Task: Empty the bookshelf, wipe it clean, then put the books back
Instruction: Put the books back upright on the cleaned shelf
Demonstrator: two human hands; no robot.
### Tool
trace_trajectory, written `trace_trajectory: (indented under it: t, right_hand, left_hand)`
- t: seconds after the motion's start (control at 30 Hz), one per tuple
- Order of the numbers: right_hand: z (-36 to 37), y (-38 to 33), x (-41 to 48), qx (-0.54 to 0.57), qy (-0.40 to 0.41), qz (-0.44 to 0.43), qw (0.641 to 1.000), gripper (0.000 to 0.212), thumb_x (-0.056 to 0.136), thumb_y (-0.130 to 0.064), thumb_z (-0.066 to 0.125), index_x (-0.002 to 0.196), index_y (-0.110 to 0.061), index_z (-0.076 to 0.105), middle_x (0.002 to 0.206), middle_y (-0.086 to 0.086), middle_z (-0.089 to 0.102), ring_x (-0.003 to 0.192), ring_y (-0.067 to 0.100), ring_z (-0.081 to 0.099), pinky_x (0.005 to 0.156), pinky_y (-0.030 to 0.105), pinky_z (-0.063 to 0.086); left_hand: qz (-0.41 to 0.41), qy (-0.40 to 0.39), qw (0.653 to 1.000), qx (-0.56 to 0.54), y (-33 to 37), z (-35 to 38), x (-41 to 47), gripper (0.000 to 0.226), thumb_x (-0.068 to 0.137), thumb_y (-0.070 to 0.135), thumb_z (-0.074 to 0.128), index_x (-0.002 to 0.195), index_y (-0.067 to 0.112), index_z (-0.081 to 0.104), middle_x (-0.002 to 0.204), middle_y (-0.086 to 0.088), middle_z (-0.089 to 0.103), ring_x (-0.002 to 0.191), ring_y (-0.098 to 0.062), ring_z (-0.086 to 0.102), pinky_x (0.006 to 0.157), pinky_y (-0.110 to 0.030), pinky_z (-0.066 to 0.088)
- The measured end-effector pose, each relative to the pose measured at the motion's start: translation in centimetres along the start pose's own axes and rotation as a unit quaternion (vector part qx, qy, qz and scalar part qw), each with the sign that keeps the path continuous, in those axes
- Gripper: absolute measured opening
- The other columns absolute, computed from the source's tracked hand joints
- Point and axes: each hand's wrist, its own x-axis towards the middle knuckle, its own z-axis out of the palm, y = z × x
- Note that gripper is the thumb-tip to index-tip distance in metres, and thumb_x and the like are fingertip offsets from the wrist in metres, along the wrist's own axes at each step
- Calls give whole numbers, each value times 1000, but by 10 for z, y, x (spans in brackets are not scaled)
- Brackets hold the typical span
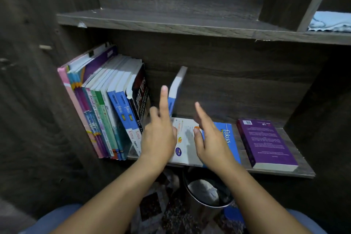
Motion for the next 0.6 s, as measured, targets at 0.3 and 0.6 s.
trace_trajectory:
  t: [0.3,0.6]
  right_hand:
    - [32,1,-9,-39,-111,-4,993,48,95,-13,44,141,-27,48,148,-6,43,136,7,39,112,27,34]
    - [39,9,-14,-238,-210,132,939,47,95,-29,47,141,-31,44,149,-4,37,132,21,40,105,33,36]
  left_hand:
    - [-32,73,996,36,-23,-48,34,51,90,22,59,138,14,42,118,-10,51,84,-32,60,60,-33,36]
    - [-3,249,954,164,-47,-29,49,32,69,24,76,93,11,58,100,-12,47,95,-30,39,75,-42,39]
